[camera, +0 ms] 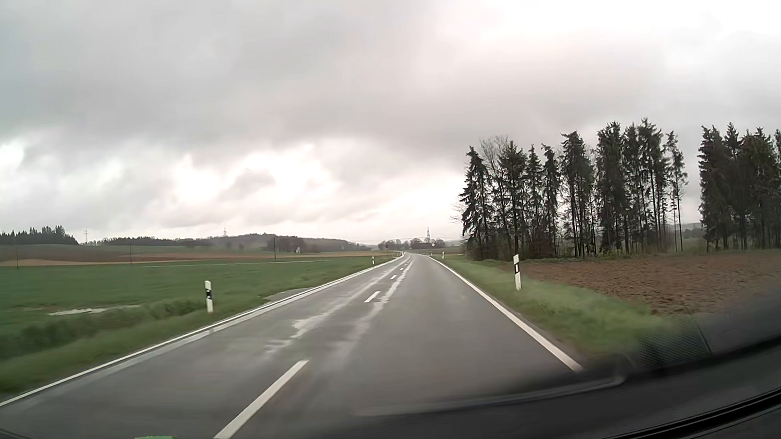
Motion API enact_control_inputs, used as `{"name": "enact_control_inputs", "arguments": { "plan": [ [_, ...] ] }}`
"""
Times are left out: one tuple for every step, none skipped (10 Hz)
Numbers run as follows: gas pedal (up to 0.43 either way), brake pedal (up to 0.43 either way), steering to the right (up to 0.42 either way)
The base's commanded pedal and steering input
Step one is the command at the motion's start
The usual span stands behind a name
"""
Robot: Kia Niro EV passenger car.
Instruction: Follow the waypoints while adhering to traffic rules and regulations
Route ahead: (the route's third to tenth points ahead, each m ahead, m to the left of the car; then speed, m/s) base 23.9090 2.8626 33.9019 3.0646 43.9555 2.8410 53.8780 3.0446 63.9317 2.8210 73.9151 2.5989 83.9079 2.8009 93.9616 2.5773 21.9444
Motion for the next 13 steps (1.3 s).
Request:
{"name": "enact_control_inputs", "arguments": {
  "plan": [
    [0.067,0.0,0.0],
    [0.067,0.0,0.0],
    [0.067,0.0,0.0],
    [0.079,0.0,0.0],
    [0.11,0.0,0.0],
    [0.15,0.0,-0.001],
    [0.15,0.0,-0.001],
    [0.15,0.0,-0.001],
    [0.15,0.0,-0.001],
    [0.157,0.0,-0.001],
    [0.157,0.0,-0.001],
    [0.169,0.0,-0.001],
    [0.169,0.0,-0.001]
  ]
}}
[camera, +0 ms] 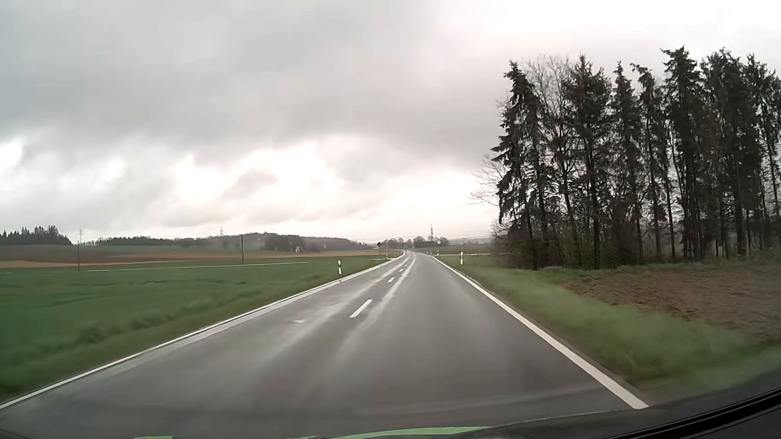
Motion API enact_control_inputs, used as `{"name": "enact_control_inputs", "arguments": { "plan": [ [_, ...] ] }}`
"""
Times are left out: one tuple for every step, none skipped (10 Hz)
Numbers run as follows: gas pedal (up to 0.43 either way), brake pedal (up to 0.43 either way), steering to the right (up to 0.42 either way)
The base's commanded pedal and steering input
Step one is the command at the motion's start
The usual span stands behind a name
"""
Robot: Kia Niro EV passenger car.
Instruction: Follow the waypoints while adhering to traffic rules and regulations
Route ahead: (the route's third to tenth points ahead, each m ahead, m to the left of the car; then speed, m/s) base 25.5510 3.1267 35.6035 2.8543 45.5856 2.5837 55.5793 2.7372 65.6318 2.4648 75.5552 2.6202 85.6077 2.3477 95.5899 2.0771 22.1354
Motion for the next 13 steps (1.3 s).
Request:
{"name": "enact_control_inputs", "arguments": {
  "plan": [
    [0.169,0.0,-0.001],
    [0.15,0.0,-0.001],
    [0.118,0.0,-0.001],
    [0.11,0.0,-0.001],
    [0.11,0.0,-0.001],
    [0.098,0.0,-0.001],
    [0.087,0.0,-0.001],
    [0.087,0.0,-0.001],
    [0.11,0.0,-0.001],
    [0.118,0.0,-0.001],
    [0.15,0.0,0.0],
    [0.15,0.0,0.0],
    [0.157,0.0,0.0]
  ]
}}
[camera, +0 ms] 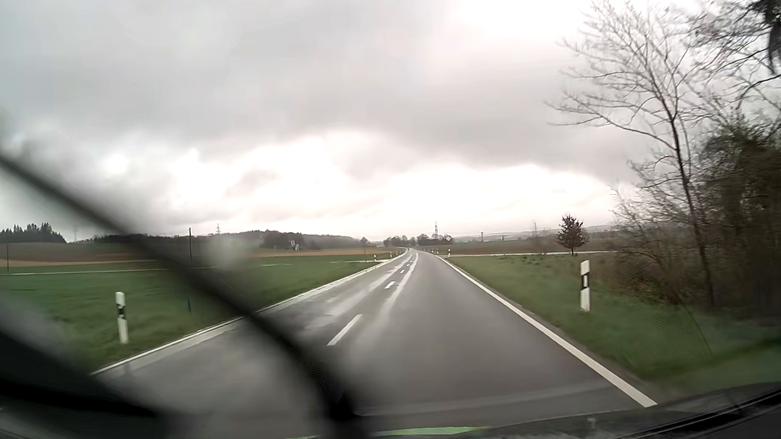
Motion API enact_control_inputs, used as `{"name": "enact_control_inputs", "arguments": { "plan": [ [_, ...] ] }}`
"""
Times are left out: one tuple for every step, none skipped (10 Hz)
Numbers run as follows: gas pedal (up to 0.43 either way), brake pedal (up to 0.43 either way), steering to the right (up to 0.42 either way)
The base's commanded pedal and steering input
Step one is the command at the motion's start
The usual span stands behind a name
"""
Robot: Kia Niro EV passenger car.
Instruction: Follow the waypoints while adhering to traffic rules and regulations
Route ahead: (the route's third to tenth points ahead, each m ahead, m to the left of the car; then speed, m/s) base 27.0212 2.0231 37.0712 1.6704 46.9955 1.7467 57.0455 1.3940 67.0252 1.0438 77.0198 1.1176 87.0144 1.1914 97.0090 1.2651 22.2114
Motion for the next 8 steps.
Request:
{"name": "enact_control_inputs", "arguments": {
  "plan": [
    [0.157,0.0,0.0],
    [0.169,0.0,0.0],
    [0.169,0.0,0.0],
    [0.157,0.0,0.0],
    [0.138,0.0,0.0],
    [0.11,0.0,0.0],
    [0.098,0.0,0.0],
    [0.098,0.0,0.0]
  ]
}}
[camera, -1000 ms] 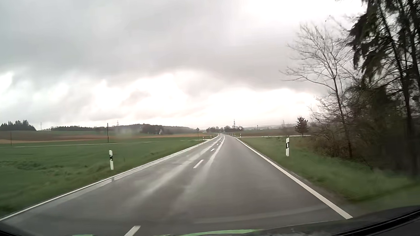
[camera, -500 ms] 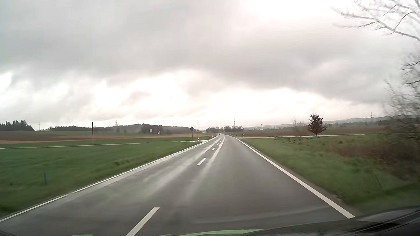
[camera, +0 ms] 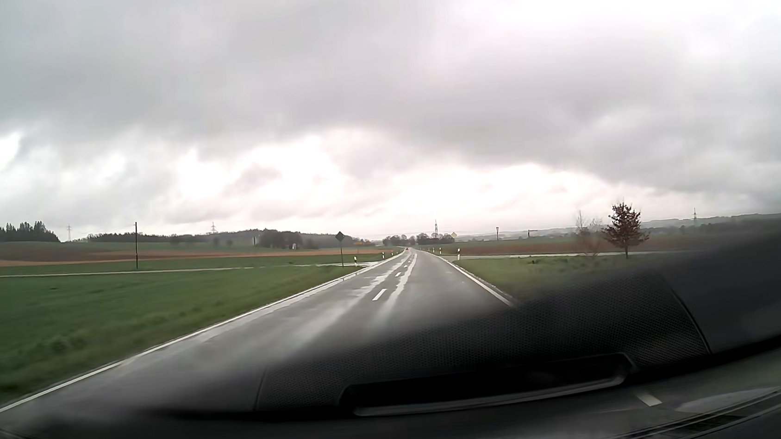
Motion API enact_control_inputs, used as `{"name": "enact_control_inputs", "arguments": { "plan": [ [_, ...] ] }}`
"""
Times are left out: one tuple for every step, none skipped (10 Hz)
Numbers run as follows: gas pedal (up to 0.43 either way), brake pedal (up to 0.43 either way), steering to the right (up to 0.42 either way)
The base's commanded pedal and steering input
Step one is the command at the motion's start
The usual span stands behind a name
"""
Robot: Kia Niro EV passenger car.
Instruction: Follow the waypoints while adhering to traffic rules and regulations
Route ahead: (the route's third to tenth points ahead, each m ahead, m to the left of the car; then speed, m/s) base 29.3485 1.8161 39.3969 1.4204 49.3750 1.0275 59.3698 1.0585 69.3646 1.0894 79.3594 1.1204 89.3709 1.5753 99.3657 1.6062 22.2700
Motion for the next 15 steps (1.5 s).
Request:
{"name": "enact_control_inputs", "arguments": {
  "plan": [
    [0.098,0.0,0.0],
    [0.098,0.0,0.0],
    [0.098,0.0,0.0],
    [0.11,0.0,0.0],
    [0.13,0.0,0.0],
    [0.15,0.0,0.0],
    [0.15,0.0,0.0],
    [0.15,0.0,0.0],
    [0.157,0.0,0.0],
    [0.157,0.0,0.0],
    [0.157,0.0,0.0],
    [0.157,0.0,0.0],
    [0.157,0.0,0.0],
    [0.138,0.0,0.0],
    [0.118,0.0,0.0]
  ]
}}
